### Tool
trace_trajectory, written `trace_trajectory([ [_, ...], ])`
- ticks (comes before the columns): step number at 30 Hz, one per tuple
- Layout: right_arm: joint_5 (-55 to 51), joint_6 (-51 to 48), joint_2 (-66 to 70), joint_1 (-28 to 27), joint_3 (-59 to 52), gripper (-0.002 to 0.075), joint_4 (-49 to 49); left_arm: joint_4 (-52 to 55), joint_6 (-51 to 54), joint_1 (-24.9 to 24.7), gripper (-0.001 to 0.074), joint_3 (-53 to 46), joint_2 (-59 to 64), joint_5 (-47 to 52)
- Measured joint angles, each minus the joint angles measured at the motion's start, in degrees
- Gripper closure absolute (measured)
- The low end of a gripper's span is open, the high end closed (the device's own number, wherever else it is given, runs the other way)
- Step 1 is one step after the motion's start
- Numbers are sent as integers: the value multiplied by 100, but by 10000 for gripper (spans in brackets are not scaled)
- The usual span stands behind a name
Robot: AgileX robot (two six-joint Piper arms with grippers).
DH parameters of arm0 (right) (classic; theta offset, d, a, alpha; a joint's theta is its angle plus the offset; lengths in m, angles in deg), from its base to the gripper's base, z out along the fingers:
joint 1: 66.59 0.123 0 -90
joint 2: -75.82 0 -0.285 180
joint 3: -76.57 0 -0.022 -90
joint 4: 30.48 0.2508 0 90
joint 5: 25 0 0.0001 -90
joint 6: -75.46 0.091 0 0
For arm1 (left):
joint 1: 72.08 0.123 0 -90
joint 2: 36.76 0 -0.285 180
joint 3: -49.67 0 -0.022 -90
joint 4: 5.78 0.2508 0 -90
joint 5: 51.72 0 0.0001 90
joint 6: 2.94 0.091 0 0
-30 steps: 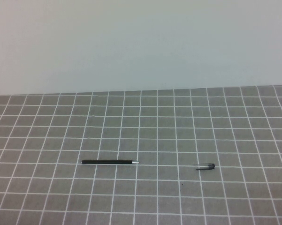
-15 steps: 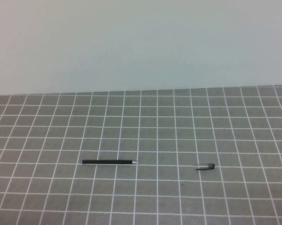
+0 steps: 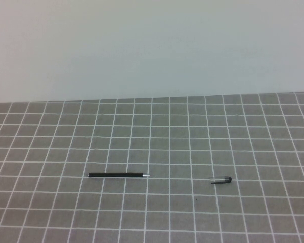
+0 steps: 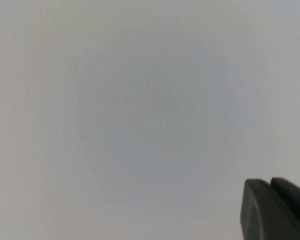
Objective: Cap the pen
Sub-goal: 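Pick up the pen and its cap, cap the pen, and set it down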
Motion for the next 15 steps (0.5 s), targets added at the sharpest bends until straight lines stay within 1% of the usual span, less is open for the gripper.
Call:
trace_trajectory([
  [3, 328, 136, 0, 0, 0, 729, 0, 0, -290, 0, 737, 0, 0, -127],
  [7, 612, 98, 10, 0, 0, 729, 152, -16, -1184, 0, 737, 0, 0, -390],
  [10, 746, 154, 10, 0, 10, 729, 419, -16, -1389, 0, 737, 4, 0, -547],
  [15, 697, 34, 10, 0, 10, 729, 419, -16, -1648, 0, 737, 4, 0, -530],
])
